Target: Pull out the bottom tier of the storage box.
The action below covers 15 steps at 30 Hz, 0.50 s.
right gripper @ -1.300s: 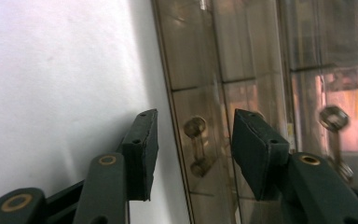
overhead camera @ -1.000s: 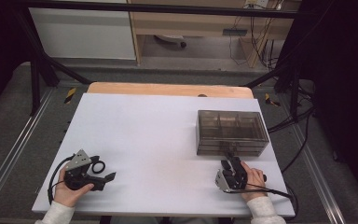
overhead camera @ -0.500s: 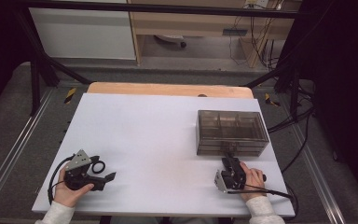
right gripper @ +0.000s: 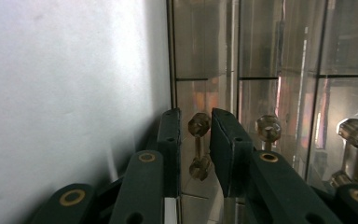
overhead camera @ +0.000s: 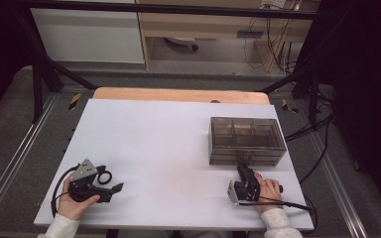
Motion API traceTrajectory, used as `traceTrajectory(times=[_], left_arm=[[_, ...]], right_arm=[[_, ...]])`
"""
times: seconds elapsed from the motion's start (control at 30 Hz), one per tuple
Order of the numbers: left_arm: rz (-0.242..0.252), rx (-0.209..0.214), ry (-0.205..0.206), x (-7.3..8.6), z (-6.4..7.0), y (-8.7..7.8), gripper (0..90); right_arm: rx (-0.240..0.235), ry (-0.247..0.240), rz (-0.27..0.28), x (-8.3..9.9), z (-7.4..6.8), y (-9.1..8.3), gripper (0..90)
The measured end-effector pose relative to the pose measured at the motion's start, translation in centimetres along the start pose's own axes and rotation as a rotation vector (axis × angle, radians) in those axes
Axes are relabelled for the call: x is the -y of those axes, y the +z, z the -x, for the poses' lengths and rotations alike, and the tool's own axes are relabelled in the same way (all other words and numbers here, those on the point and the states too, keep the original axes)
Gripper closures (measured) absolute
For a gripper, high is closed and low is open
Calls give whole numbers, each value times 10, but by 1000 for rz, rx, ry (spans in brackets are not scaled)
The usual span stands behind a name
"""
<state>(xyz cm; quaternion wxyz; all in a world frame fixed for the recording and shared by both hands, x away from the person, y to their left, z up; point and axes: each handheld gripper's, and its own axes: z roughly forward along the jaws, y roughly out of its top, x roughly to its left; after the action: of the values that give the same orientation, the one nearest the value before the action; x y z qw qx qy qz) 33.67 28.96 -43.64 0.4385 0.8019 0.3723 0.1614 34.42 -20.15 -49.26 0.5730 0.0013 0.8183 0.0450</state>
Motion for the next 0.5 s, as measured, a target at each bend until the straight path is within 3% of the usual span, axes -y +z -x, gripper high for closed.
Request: traceTrajectory(times=[0.5], left_arm=[[0, -2, 0, 0, 0, 0, 43]], right_arm=[[30, -12, -15, -1, -2, 2, 777]])
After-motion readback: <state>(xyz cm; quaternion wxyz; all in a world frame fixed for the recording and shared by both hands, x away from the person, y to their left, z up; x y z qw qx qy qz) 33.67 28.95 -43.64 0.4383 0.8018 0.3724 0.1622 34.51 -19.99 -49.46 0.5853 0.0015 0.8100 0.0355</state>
